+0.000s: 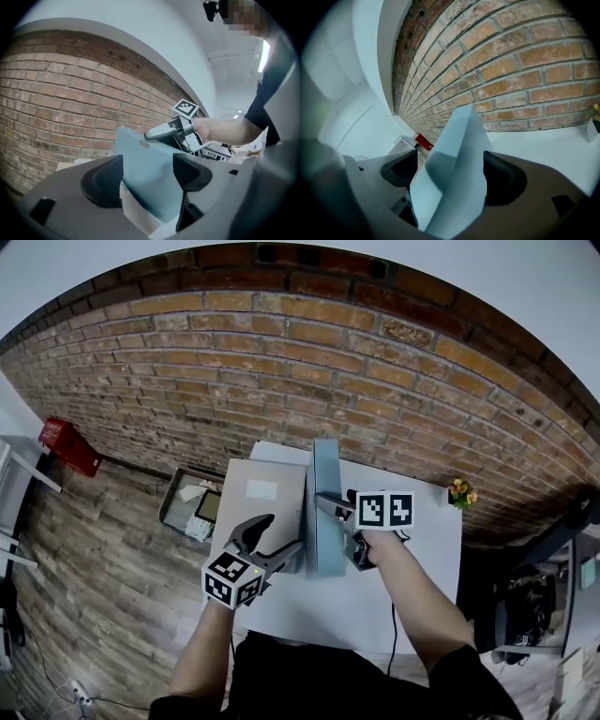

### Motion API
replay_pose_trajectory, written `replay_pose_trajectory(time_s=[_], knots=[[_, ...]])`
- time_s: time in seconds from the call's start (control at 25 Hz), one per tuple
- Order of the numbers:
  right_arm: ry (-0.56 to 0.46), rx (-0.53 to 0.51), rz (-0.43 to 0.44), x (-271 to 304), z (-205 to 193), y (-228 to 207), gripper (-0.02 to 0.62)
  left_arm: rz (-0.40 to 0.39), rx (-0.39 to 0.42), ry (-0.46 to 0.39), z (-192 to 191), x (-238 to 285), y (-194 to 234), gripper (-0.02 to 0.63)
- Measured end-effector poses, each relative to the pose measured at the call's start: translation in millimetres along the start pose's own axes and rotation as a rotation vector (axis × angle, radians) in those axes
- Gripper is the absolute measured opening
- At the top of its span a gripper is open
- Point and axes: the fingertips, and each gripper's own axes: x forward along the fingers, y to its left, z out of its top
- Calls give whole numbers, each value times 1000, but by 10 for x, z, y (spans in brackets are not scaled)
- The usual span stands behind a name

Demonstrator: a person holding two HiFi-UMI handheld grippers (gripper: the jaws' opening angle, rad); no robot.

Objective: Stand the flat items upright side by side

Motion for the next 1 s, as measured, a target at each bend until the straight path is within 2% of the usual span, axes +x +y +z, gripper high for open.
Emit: replay_pose_trajectory(time_s=[0.2, 0.36, 0.6, 0.8, 0.88, 1.0], knots=[[15, -9, -134, 220, 118, -28, 462, -92, 36, 36, 3, -38, 360, 350], [38, -62, -261, 219, 122, -51, 471, -151, 33, 44, 33, -93, 598, 339], [62, -23, -345, 115, 30, -110, 474, -233, 32, 40, 81, -104, 659, 328], [128, -9, -410, 158, -12, -281, 474, -272, 34, 44, 72, -108, 650, 322], [160, -26, -429, 203, -21, -303, 474, -278, 32, 49, 52, -123, 644, 319], [237, -108, -467, 271, -32, -308, 453, -280, 25, 57, 5, -155, 648, 313]])
